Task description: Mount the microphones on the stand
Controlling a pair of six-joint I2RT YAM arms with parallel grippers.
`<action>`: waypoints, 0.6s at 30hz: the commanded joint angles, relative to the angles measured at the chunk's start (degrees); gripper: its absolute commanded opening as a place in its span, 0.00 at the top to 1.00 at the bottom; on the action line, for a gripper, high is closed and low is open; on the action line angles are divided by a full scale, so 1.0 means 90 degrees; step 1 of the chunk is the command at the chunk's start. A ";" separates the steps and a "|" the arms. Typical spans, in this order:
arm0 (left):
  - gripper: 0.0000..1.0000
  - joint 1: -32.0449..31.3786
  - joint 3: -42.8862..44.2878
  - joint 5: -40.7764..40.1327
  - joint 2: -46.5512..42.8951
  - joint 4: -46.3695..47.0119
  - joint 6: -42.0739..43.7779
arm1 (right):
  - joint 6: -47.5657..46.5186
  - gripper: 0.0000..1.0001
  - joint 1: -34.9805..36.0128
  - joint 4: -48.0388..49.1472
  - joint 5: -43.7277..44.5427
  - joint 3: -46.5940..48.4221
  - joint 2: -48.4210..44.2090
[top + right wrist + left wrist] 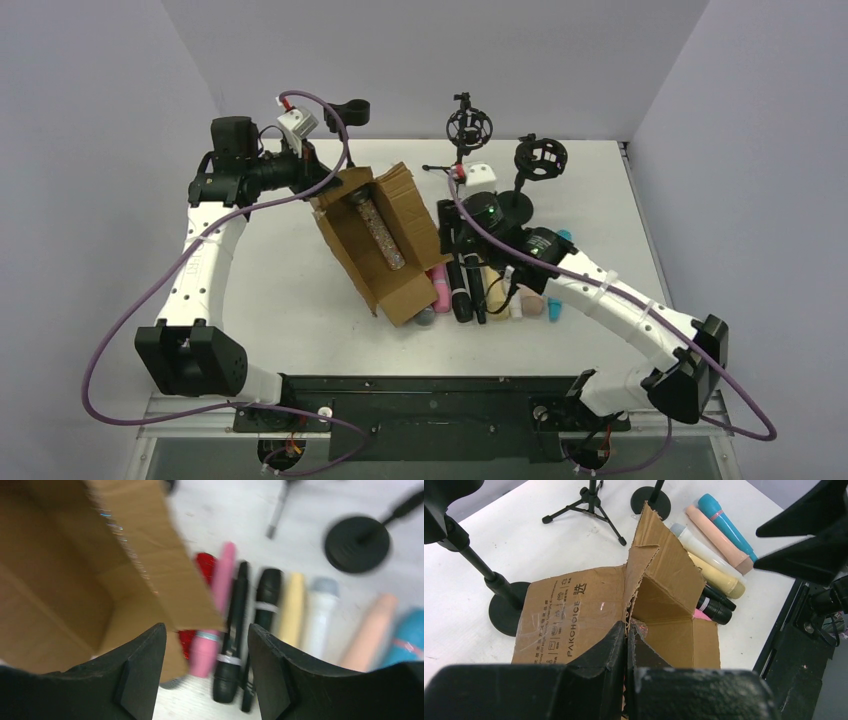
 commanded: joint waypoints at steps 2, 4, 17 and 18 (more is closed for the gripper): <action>1.00 -0.0016 -0.0286 0.0016 -0.0199 0.0418 -0.0281 | -0.0945 0.43 0.0996 0.1104 0.0110 0.0854 0.1268; 1.00 -0.0013 -0.0353 -0.0093 -0.0253 0.0426 -0.0289 | -0.1156 0.44 0.1238 0.1306 0.0080 0.1157 0.1853; 1.00 -0.0007 -0.0208 -0.0205 -0.0240 0.0022 0.0061 | -0.1797 0.44 0.1451 0.3129 0.0411 0.1686 0.4094; 1.00 -0.0006 -0.0187 -0.0196 -0.0216 -0.0064 0.0088 | -0.1833 0.44 0.1445 0.3196 0.0482 0.1708 0.4237</action>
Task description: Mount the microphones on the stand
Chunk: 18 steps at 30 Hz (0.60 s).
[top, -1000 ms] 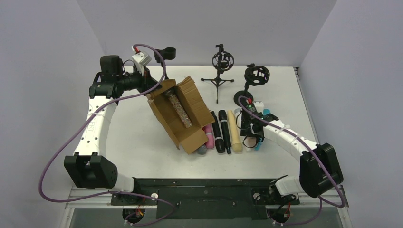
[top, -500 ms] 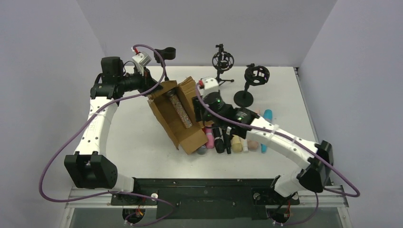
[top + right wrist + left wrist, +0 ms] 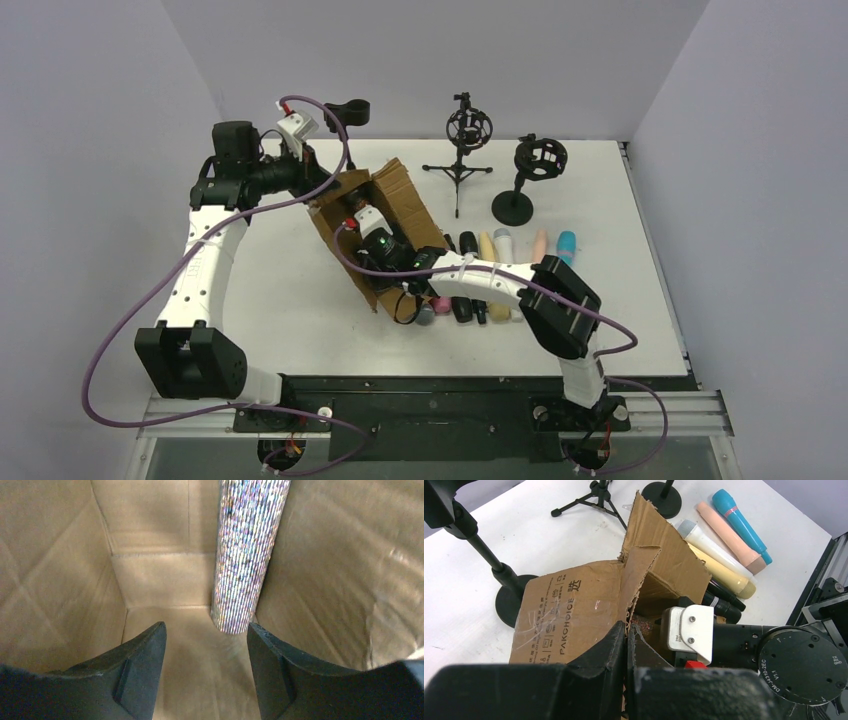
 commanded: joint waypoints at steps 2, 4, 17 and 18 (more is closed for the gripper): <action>1.00 -0.0006 0.0216 0.0050 -0.0078 -0.0477 0.0260 | -0.0375 0.44 -0.0044 0.1178 0.0679 0.0460 0.0358; 1.00 -0.0006 0.0270 0.0057 -0.0035 -0.0575 0.0351 | -0.0430 0.44 -0.0044 0.1322 0.0908 0.0475 0.0529; 1.00 -0.0049 0.0527 0.0201 0.0188 -0.0942 0.0581 | -0.0663 0.48 -0.0132 0.1930 0.0619 0.0833 0.1260; 1.00 -0.0057 0.0536 0.0194 0.0194 -0.0955 0.0610 | -0.0635 0.49 -0.0132 0.1949 0.0435 0.0822 0.1277</action>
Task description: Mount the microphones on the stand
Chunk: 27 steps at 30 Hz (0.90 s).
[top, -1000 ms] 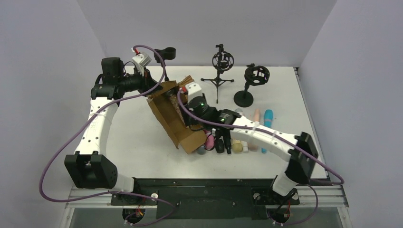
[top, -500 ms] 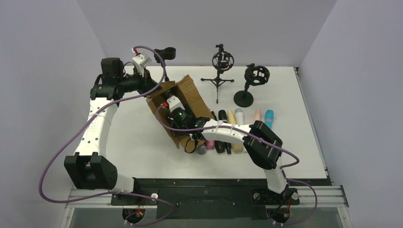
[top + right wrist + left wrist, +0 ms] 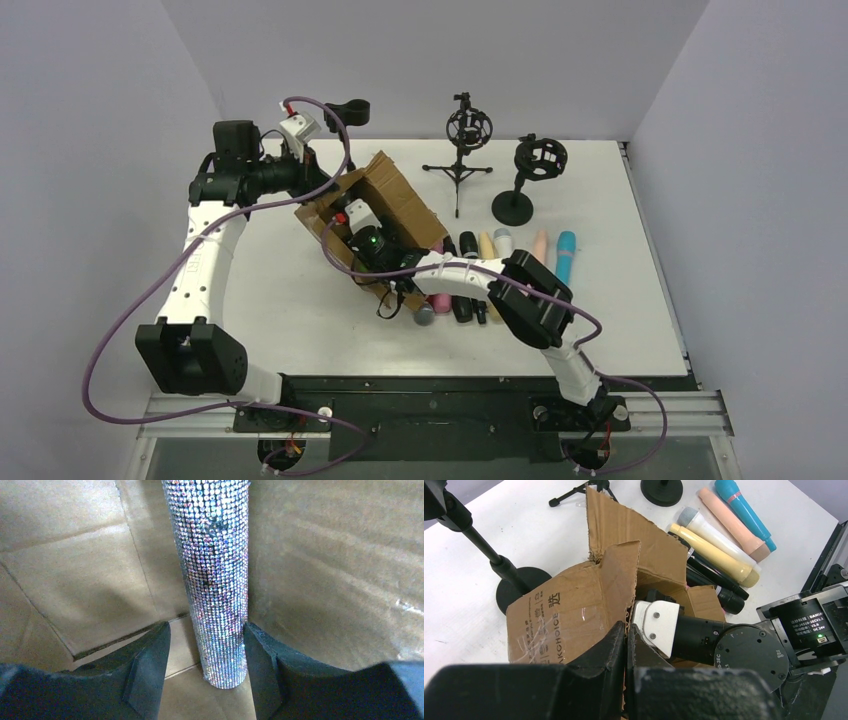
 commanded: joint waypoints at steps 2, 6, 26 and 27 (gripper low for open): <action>1.00 -0.0071 0.0285 0.0192 0.0099 -0.0401 0.0174 | 0.0004 0.53 -0.0045 0.0487 -0.0779 0.0149 0.0095; 1.00 -0.0095 0.0335 0.0046 0.0146 -0.0439 0.0236 | 0.0007 0.57 -0.0001 0.0757 -0.1291 -0.0166 -0.0288; 1.00 -0.0139 0.0612 -0.0020 0.0253 -0.0731 0.0533 | -0.0055 0.43 -0.0583 0.0837 -0.2135 -0.0092 -0.0298; 1.00 -0.0154 0.0613 -0.0024 0.0256 -0.0732 0.0549 | -0.0047 0.43 -0.0569 0.0839 -0.2169 -0.0068 -0.0241</action>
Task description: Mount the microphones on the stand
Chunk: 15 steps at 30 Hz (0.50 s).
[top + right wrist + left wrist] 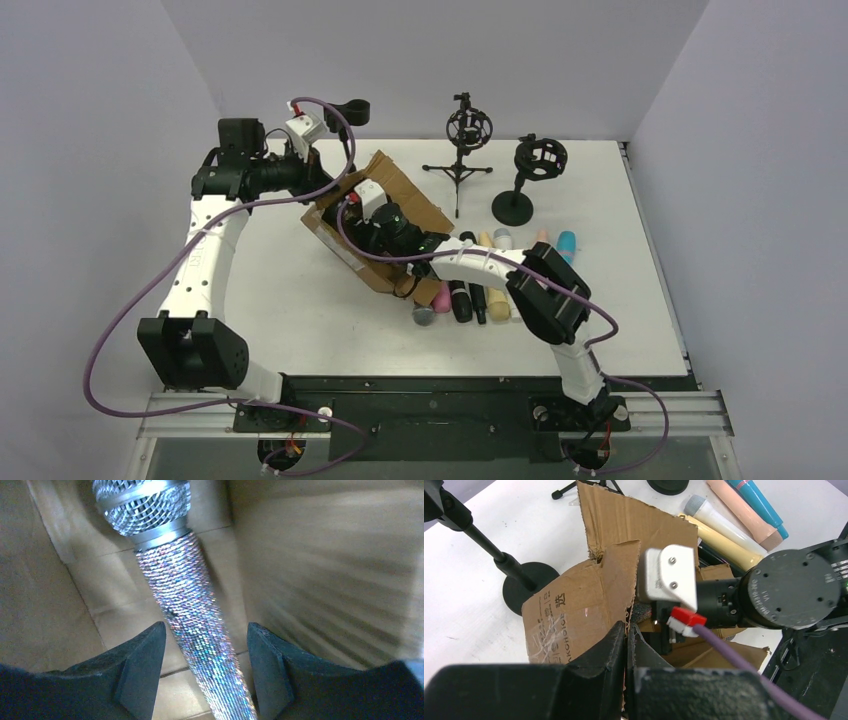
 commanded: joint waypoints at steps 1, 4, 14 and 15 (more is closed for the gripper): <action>1.00 -0.0086 0.0290 0.0218 0.0065 -0.0251 0.0087 | 0.0000 0.43 0.0061 -0.0011 -0.0342 0.0303 0.0465; 1.00 -0.0124 0.0312 0.0204 0.0097 -0.0244 0.0119 | -0.0018 0.43 0.0145 -0.0116 -0.0507 0.0464 0.0687; 1.00 -0.0228 0.0366 -0.0088 0.0080 -0.0176 0.0201 | 0.0288 0.82 0.0312 -0.0444 -0.0873 0.0744 0.0658; 1.00 -0.0223 0.0368 -0.0261 0.0063 -0.0164 0.0293 | 0.0371 0.94 0.0315 -0.0442 -0.0948 0.0685 0.0536</action>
